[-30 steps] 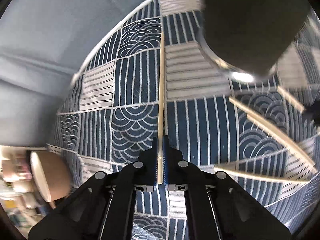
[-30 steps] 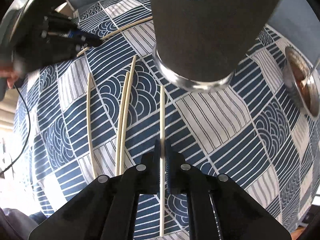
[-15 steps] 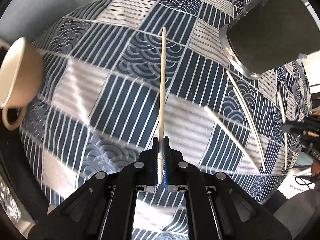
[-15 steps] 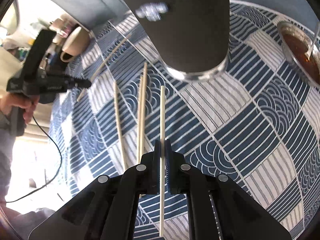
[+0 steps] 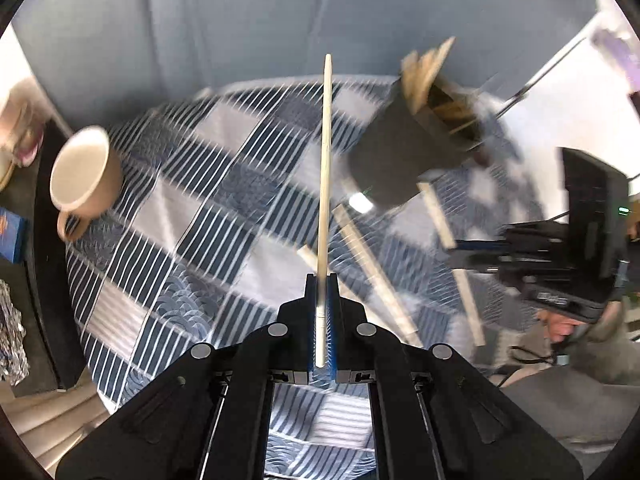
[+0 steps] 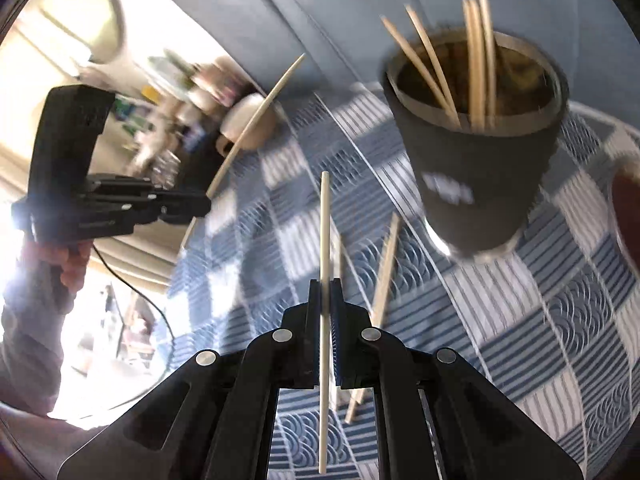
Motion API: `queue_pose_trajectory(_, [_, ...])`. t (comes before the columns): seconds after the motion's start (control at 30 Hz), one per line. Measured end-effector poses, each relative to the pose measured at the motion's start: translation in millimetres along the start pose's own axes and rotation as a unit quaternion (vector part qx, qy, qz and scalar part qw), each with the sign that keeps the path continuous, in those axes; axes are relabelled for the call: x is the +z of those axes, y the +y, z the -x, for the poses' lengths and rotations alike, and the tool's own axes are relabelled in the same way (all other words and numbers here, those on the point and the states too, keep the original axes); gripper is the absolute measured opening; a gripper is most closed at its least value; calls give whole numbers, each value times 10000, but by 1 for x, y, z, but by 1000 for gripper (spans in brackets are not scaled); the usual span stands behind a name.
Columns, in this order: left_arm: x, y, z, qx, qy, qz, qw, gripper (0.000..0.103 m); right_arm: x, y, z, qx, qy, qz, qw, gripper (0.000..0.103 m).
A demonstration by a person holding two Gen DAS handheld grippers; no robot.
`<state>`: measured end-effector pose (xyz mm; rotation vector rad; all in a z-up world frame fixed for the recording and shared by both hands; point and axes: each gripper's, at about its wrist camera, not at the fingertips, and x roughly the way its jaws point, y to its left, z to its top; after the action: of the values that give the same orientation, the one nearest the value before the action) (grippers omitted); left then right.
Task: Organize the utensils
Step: 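Lift both held chopsticks and carry them above the black cup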
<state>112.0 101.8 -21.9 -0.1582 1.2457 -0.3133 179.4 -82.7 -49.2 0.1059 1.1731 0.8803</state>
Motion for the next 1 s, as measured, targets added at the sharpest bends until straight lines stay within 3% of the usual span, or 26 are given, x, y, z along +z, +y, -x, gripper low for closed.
queue_pose_trajectory(0.07, [15,-10,17,-246,-245,-32,9994,5,13,5,18,81,-263,110,9996,5])
queue_pose_trajectory(0.23, [44,-41,37,-389,-623,-231,9970,5,37,6,65,13,-1093,325,9935,5])
queue_pose_trajectory(0.4, [63,-69,42,-460,-824,-541,9941,5,55,9,108,-87,-1955,543,9792,5])
queue_pose_trajectory(0.47, [68,-77,44,-571,-897,-591,9926,5,64,9,118,168,-2156,485,9751,5])
queue_pose_trajectory(0.53, [76,-87,45,-685,-982,-673,9905,5,69,13,123,148,-2361,523,9702,5])
queue_pose_trajectory(0.87, [109,-94,26,-1470,-1328,-818,9768,5,84,-5,135,-52,-2640,746,9616,5])
queue_pose_trajectory(1.0, [122,-83,4,-1981,-1421,-614,9679,5,90,-18,132,-84,-2661,793,9606,5])
